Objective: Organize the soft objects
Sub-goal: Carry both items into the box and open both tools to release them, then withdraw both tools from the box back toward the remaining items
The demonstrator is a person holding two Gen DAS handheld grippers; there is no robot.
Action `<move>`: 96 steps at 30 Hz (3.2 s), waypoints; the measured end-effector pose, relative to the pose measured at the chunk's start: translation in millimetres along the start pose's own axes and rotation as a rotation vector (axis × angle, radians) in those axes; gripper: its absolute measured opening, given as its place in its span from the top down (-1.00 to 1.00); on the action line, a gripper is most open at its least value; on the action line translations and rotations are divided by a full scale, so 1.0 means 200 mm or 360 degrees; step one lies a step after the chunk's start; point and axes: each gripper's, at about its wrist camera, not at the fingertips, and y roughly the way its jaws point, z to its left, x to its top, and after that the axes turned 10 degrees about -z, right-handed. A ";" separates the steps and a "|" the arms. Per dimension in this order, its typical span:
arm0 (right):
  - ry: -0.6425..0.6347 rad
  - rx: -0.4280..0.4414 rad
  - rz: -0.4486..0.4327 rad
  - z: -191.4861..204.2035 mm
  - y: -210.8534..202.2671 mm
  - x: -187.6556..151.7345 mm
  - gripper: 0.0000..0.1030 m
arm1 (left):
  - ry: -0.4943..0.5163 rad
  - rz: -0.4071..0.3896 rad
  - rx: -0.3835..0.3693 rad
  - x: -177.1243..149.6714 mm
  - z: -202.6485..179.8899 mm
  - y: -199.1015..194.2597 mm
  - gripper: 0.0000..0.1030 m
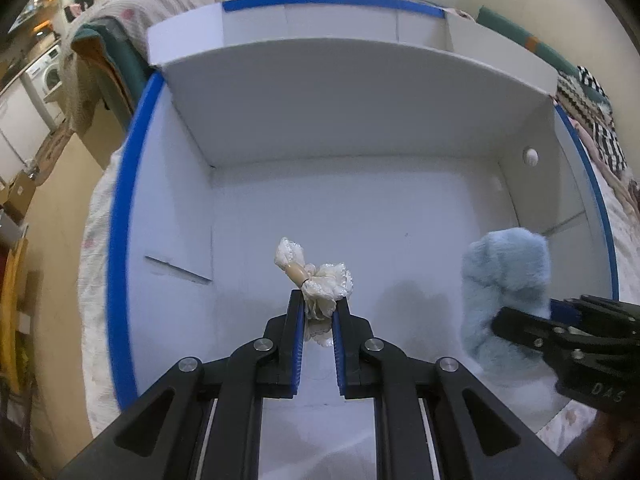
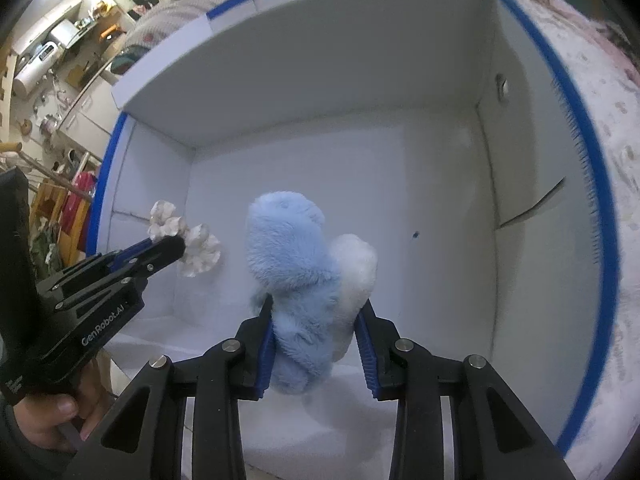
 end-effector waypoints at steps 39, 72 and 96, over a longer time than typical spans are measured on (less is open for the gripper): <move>0.0187 -0.0052 -0.0112 -0.06 -0.06 0.04 -0.68 | -0.0018 0.0048 -0.0052 -0.01 -0.02 -0.03 -0.14; 0.0105 0.0038 -0.0347 0.08 -0.51 -0.33 -0.79 | -0.0154 -0.0122 0.0071 -0.28 0.23 -0.55 -0.20; 0.0186 -0.0080 -0.0243 0.00 -0.44 -0.46 -0.79 | -0.0139 0.0150 -0.0011 -0.48 0.20 -0.34 -0.20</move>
